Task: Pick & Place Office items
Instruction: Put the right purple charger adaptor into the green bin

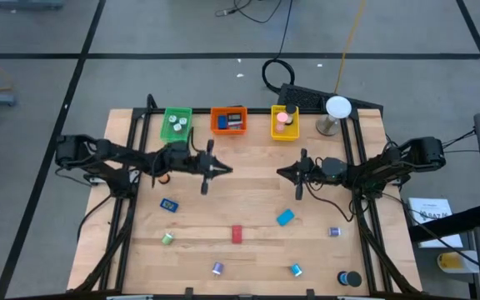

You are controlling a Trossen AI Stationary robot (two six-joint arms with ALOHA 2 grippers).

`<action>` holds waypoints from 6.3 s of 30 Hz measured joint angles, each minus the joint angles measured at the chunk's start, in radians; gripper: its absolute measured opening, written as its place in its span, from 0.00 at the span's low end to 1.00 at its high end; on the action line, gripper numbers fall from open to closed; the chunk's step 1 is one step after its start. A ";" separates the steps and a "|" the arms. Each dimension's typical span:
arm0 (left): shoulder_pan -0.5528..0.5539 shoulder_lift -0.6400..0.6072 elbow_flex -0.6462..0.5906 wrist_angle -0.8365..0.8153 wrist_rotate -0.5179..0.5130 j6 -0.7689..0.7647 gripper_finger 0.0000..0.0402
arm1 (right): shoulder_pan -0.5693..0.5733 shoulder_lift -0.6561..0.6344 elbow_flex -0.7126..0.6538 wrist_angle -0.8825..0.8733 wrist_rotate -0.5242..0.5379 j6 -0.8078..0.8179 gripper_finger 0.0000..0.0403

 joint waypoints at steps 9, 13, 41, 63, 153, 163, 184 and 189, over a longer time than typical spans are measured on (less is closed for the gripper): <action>-0.152 0.050 -0.004 -0.008 -0.068 0.056 0.08 | 0.001 0.000 0.010 -0.001 -0.108 0.079 0.05; -0.187 0.115 -0.004 -0.003 -0.107 0.056 0.08 | 0.022 -0.012 0.057 -0.162 -0.106 0.086 0.05; -0.201 0.293 -0.004 0.135 -0.139 -0.023 0.08 | 0.808 -0.079 0.681 -2.074 -0.025 1.012 0.49; -0.201 0.293 -0.003 0.109 -0.139 -0.026 0.08 | 1.041 -0.079 0.538 -1.953 0.080 1.171 0.61; -0.246 0.351 0.165 -0.141 -0.501 -0.342 0.57 | 0.130 0.041 0.456 -0.849 0.076 -0.025 0.33; -0.241 0.526 0.324 -0.244 -0.558 -0.327 0.79 | 0.129 -0.013 0.310 -0.637 0.077 -0.008 0.32; -0.168 0.478 0.189 0.072 -0.152 -0.252 0.33 | 0.214 0.059 0.324 -0.473 0.180 -0.379 0.52; -0.120 0.478 0.097 0.301 0.025 -0.340 0.33 | 0.256 0.122 0.392 -0.460 0.180 -0.551 0.63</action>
